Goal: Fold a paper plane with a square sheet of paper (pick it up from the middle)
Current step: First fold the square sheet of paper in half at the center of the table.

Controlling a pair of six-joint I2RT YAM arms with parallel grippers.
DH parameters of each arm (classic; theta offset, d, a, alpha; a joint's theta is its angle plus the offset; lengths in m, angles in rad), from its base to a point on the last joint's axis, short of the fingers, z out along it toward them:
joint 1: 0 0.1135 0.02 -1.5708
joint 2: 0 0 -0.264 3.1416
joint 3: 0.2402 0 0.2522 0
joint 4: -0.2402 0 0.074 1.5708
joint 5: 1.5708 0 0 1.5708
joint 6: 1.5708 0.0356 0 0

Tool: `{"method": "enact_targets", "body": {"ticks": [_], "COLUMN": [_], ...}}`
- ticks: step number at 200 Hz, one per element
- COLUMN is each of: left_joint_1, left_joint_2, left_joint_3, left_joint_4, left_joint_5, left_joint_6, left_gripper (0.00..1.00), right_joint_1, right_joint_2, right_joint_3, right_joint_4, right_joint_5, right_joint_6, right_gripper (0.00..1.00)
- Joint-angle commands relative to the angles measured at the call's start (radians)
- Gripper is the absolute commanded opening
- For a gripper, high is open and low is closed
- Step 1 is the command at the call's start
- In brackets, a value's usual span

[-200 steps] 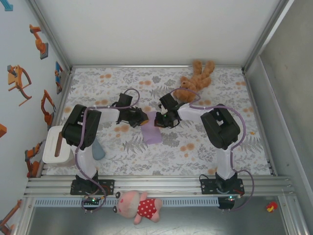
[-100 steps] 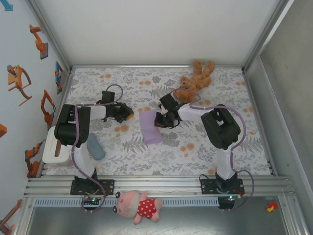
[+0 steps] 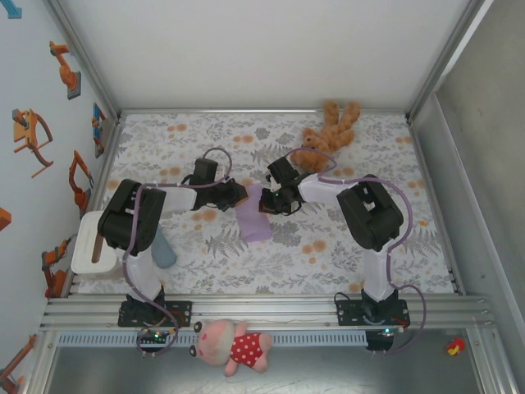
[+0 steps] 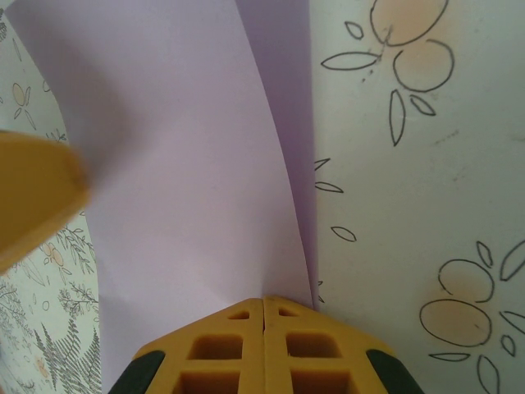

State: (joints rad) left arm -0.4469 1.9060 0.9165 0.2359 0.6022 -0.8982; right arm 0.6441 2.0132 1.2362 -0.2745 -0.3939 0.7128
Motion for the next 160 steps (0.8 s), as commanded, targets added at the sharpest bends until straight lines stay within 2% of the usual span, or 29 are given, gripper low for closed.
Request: {"method": "enact_targets", "body": {"ticks": [1, 48, 88, 117, 142, 160], "left_joint_1": [0.015, 0.100, 0.185, 0.184, 0.158, 0.101], "left_joint_2": [0.050, 0.101, 0.143, 0.085, -0.041, -0.123], "left_joint_3": [0.038, 0.120, 0.210, 0.252, 0.188, 0.126], "left_joint_4": [0.032, -0.123, -0.250, -0.325, -0.329, -0.338], "left_joint_5": [-0.001, -0.073, -0.092, -0.108, -0.104, -0.116], "left_joint_6": [-0.038, 0.065, 0.134, 0.179, 0.161, 0.145], "left_gripper": [0.12, 0.12, 0.12, 0.12, 0.12, 0.12], "right_joint_1": [0.006, 0.006, 0.006, 0.006, 0.006, 0.007], "right_joint_2": [0.109, 0.106, 0.106, 0.104, 0.099, 0.100], "right_joint_3": [-0.090, -0.109, -0.111, -0.111, -0.111, -0.112], "right_joint_4": [-0.195, -0.193, -0.190, -0.187, -0.186, -0.183], "right_joint_5": [0.168, 0.181, 0.182, 0.182, 0.177, 0.175], "right_joint_6": [-0.015, -0.016, -0.013, -0.010, -0.007, -0.006], "right_gripper": [0.00, 0.00, 0.00, 0.00, 0.00, 0.00]}}
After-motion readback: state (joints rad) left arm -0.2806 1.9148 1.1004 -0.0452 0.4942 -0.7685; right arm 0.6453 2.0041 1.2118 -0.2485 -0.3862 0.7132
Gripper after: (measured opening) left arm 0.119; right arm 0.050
